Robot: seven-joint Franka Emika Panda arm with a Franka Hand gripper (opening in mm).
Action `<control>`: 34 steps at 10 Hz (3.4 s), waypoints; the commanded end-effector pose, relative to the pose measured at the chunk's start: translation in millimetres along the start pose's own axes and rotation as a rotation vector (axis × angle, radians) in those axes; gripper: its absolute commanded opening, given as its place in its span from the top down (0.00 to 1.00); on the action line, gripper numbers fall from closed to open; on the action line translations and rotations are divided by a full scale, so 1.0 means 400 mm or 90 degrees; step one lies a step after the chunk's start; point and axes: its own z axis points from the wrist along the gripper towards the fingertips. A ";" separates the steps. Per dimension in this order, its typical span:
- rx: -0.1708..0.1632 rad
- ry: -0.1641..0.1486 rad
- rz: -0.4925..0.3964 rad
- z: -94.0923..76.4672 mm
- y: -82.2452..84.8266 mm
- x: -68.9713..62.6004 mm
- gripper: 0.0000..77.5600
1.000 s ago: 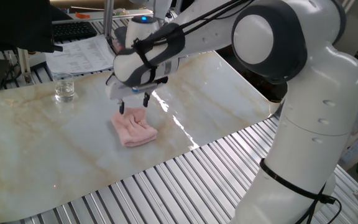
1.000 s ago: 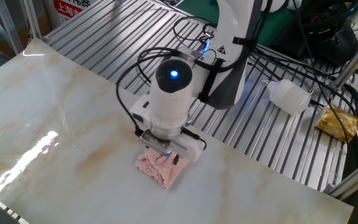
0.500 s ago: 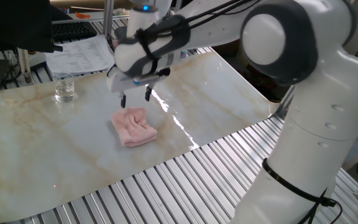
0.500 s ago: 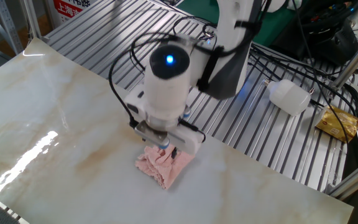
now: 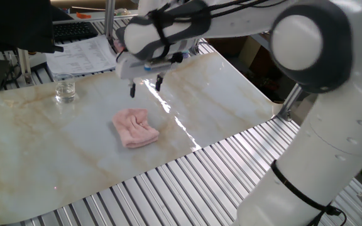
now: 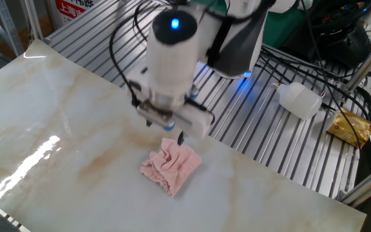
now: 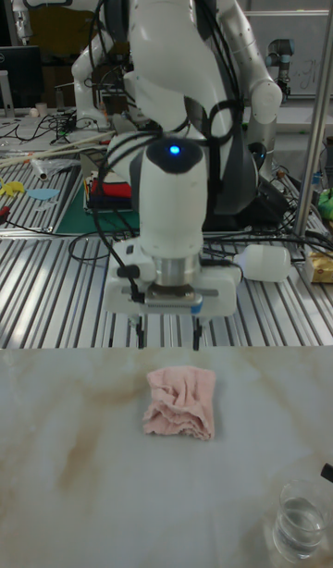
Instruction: Clean the tabletop with a sponge
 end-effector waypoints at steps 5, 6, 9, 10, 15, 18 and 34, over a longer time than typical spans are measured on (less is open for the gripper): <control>0.016 0.002 0.029 -0.134 -0.019 0.129 0.00; 0.015 0.000 0.034 -0.127 -0.015 0.123 0.00; 0.015 0.009 0.025 -0.122 -0.016 0.116 0.00; 0.015 0.012 0.021 -0.122 -0.019 0.115 0.00; 0.015 0.013 0.020 -0.122 -0.020 0.115 0.99; 0.015 0.013 0.020 -0.122 -0.020 0.115 0.99; 0.005 0.010 0.015 -0.137 -0.033 0.131 0.99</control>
